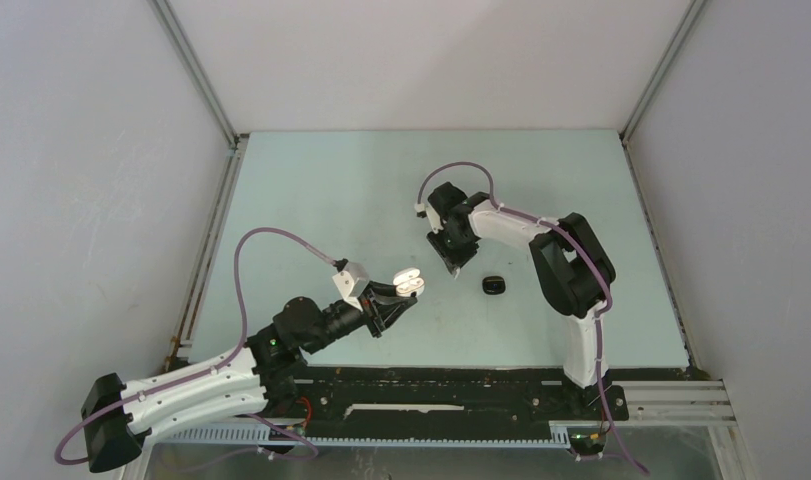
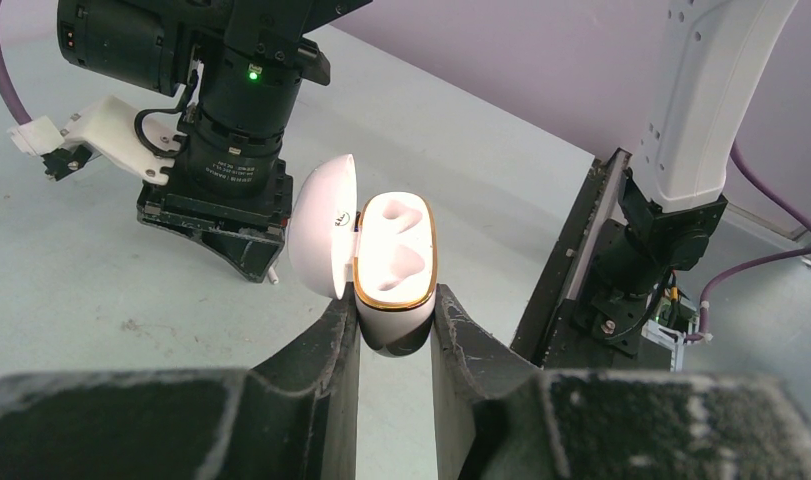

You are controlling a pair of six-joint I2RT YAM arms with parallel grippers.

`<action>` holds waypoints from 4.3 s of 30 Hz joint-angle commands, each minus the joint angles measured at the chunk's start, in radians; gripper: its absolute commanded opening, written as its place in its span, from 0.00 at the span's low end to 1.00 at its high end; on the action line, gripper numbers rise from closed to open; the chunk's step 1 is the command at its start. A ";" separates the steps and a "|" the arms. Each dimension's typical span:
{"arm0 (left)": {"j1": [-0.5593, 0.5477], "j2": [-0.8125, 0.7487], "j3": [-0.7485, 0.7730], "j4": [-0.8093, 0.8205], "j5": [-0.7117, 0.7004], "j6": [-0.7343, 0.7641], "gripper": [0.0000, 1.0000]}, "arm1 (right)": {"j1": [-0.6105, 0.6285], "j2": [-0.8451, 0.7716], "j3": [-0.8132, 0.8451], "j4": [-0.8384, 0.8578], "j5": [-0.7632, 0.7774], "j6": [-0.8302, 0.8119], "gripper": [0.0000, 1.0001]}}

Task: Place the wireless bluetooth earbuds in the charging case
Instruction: Pick up the earbud from the center of the board, then place the earbud in the charging case.

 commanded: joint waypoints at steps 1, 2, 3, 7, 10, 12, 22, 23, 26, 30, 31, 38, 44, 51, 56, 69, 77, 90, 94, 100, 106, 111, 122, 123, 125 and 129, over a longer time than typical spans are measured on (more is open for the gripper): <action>0.001 -0.004 0.023 0.037 0.000 -0.008 0.01 | 0.008 0.016 0.031 -0.014 -0.009 -0.003 0.31; 0.001 -0.003 0.023 0.035 0.000 -0.008 0.01 | 0.010 0.014 0.030 -0.016 -0.007 -0.003 0.31; 0.001 -0.002 0.024 0.034 0.000 -0.008 0.01 | 0.012 0.012 0.029 -0.017 -0.004 -0.003 0.31; 0.001 -0.002 0.026 0.028 0.000 -0.008 0.01 | 0.014 -0.004 0.018 -0.016 0.004 -0.007 0.31; 0.001 0.001 0.028 0.029 -0.001 -0.008 0.01 | 0.015 0.000 0.018 -0.016 0.001 -0.010 0.28; 0.001 0.006 0.029 0.028 -0.001 -0.008 0.01 | 0.015 0.007 0.017 -0.016 -0.004 -0.016 0.15; 0.000 0.010 0.022 0.034 -0.020 -0.012 0.01 | 0.005 -0.175 -0.018 -0.005 0.015 -0.086 0.00; 0.001 0.012 0.021 0.042 -0.027 -0.012 0.01 | 0.007 -0.213 -0.022 -0.001 0.026 -0.102 0.00; 0.001 0.032 0.017 0.059 -0.038 -0.014 0.01 | 0.008 -0.324 -0.045 0.018 0.050 -0.158 0.00; 0.001 0.082 0.016 0.096 -0.052 -0.024 0.01 | 0.004 -0.468 -0.085 0.083 0.063 -0.232 0.00; 0.001 0.097 0.017 0.106 -0.056 -0.027 0.01 | 0.006 -0.503 -0.096 0.113 0.077 -0.253 0.00; 0.023 0.200 0.027 0.175 -0.089 -0.064 0.00 | 0.031 -0.692 -0.132 0.286 0.092 -0.378 0.00; 0.076 0.280 0.019 0.281 -0.090 -0.096 0.00 | 0.123 -0.830 -0.211 0.386 0.053 -0.512 0.00; 0.103 0.348 0.081 0.298 -0.008 -0.042 0.00 | 0.260 -0.910 -0.319 0.407 0.059 -0.697 0.00; 0.104 0.344 0.091 0.281 0.048 0.007 0.00 | 0.322 -0.916 -0.321 0.391 0.100 -0.783 0.00; 0.113 0.286 0.069 0.305 0.023 -0.014 0.00 | 0.433 -0.896 -0.321 0.389 0.188 -0.836 0.00; 0.115 0.271 0.054 0.323 0.026 -0.027 0.00 | 0.455 -0.880 -0.321 0.397 0.199 -0.839 0.00; 0.122 0.263 0.045 0.344 0.022 -0.037 0.00 | 0.475 -0.862 -0.321 0.396 0.202 -0.844 0.00; 0.123 0.256 0.038 0.347 0.019 -0.039 0.00 | 0.478 -0.859 -0.321 0.388 0.200 -0.848 0.00; 0.123 0.249 0.032 0.348 0.019 -0.040 0.00 | 0.489 -0.855 -0.321 0.370 0.195 -0.862 0.00; 0.125 0.247 0.029 0.353 0.019 -0.039 0.00 | 0.506 -0.841 -0.321 0.363 0.214 -0.878 0.00; 0.125 0.248 0.026 0.359 0.019 -0.038 0.00 | 0.519 -0.831 -0.321 0.364 0.226 -0.879 0.08; 0.125 0.247 0.018 0.365 -0.011 -0.038 0.00 | 0.527 -0.825 -0.320 0.372 0.252 -0.865 0.33; 0.125 0.249 0.017 0.365 -0.011 -0.038 0.00 | 0.526 -0.827 -0.320 0.376 0.256 -0.861 0.36; 0.125 0.251 0.017 0.366 -0.009 -0.037 0.00 | 0.527 -0.837 -0.319 0.386 0.259 -0.850 0.39; 0.125 0.253 0.014 0.367 -0.009 -0.037 0.00 | 0.518 -0.865 -0.278 0.330 0.228 -0.801 0.42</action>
